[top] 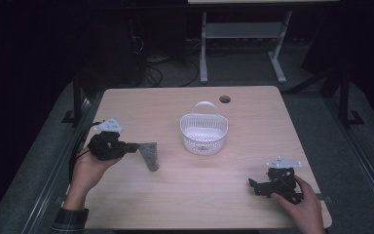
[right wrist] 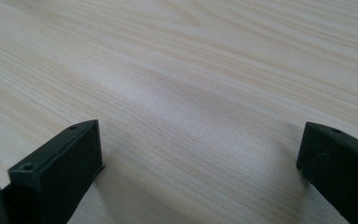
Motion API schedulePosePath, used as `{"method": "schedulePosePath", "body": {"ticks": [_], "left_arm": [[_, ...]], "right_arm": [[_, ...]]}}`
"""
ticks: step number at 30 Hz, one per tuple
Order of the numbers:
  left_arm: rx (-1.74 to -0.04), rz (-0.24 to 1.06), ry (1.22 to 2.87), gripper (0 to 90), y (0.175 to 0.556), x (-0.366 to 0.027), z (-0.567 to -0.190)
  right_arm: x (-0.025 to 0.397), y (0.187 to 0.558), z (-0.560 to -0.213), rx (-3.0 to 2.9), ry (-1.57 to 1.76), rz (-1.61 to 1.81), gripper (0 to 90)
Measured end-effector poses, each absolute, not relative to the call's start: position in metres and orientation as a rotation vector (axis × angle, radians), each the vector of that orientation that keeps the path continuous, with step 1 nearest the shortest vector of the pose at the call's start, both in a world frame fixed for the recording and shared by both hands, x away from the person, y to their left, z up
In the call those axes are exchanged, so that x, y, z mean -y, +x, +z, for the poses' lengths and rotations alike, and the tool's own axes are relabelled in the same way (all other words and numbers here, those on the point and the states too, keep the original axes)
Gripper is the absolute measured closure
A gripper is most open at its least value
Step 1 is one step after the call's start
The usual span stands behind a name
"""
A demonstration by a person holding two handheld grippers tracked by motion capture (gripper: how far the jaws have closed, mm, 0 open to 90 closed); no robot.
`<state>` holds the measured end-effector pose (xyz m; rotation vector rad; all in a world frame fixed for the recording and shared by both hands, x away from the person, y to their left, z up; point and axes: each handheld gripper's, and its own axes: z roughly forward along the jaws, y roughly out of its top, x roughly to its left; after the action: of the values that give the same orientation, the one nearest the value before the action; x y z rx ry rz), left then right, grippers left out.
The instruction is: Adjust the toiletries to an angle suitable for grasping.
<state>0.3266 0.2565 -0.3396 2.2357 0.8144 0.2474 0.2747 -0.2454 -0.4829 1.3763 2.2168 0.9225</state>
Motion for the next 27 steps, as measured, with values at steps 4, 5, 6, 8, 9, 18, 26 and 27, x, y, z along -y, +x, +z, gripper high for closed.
{"method": "schedulePosePath", "body": {"ticks": [4, 5, 6, 8, 9, 18, 26, 27], "left_arm": [[-0.819, 0.267, 2.247, 89.6, 0.332, -0.256, -0.339], [-0.819, 0.267, 2.247, 89.6, 0.332, -0.256, -0.339], [-0.822, 0.270, 2.247, 89.6, 0.332, -0.256, -0.339], [-0.823, 0.277, 2.250, 89.6, 0.334, -0.255, -0.339], [-0.824, 0.281, 2.254, 89.6, 0.335, -0.255, -0.339], [-0.834, 0.312, 2.259, 89.6, 0.345, -0.255, -0.339], [-0.848, 0.323, 2.253, 89.6, 0.353, -0.256, -0.341], [-0.849, 0.326, 2.251, 89.6, 0.355, -0.256, -0.341]], "right_arm": [[0.246, 0.275, -0.483, -2.218, 1.375, 0.923, 0.0], [0.246, 0.275, -0.483, -2.218, 1.375, 0.923, 0.0], [0.246, 0.275, -0.483, -2.219, 1.375, 0.923, 0.0], [0.246, 0.275, -0.483, -2.219, 1.374, 0.923, 0.0], [0.246, 0.275, -0.483, -2.219, 1.374, 0.923, 0.0], [0.246, 0.275, -0.483, -2.219, 1.375, 0.923, 0.0], [0.246, 0.275, -0.483, -2.218, 1.375, 0.922, 0.0], [0.246, 0.275, -0.483, -2.218, 1.375, 0.923, 0.0]]}}
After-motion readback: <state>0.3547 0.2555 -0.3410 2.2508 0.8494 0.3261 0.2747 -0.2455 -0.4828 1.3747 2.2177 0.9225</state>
